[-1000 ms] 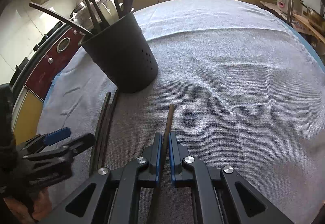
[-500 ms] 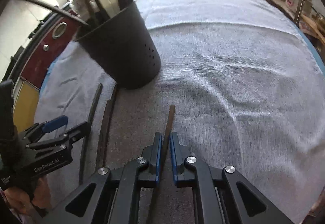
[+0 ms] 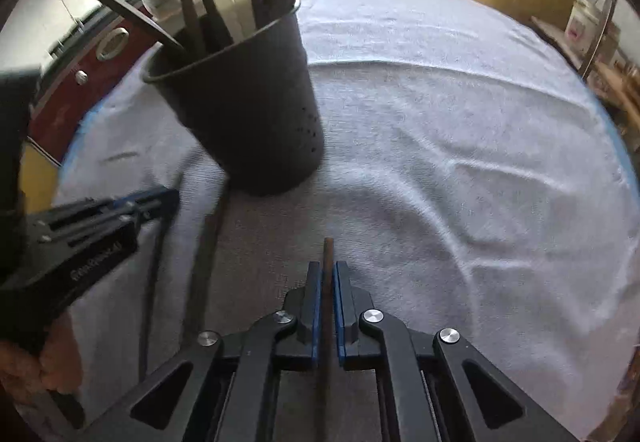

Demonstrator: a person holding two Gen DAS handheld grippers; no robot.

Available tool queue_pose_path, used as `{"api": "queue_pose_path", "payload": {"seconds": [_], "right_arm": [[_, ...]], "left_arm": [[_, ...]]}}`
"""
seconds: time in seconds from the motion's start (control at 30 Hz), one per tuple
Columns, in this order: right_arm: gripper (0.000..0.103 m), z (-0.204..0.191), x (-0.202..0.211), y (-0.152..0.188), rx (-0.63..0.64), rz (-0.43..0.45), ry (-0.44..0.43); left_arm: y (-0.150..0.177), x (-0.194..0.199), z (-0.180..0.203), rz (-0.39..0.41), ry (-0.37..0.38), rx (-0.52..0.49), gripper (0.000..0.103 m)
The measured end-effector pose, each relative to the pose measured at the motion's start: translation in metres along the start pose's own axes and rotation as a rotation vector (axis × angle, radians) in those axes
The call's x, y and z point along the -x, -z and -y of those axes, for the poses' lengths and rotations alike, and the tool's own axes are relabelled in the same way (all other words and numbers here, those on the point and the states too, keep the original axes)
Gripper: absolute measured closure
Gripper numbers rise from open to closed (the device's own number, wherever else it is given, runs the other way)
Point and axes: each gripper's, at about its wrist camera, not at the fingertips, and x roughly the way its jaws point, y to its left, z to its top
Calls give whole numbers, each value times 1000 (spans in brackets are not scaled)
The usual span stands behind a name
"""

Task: Organize utensils
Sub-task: 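Lift the chopstick in the right tool and carry it above the black holder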

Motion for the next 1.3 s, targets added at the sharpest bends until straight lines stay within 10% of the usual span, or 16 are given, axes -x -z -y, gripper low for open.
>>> {"api": "queue_pose_path", "payload": {"seconds": [0.57, 1.3], "right_arm": [[97, 1, 128, 34, 13, 382, -135], [97, -7, 200, 45, 6, 573, -166]], "left_arm": [[52, 183, 45, 447, -158, -100, 97], [65, 235, 64, 562, -198, -107, 97]]}}
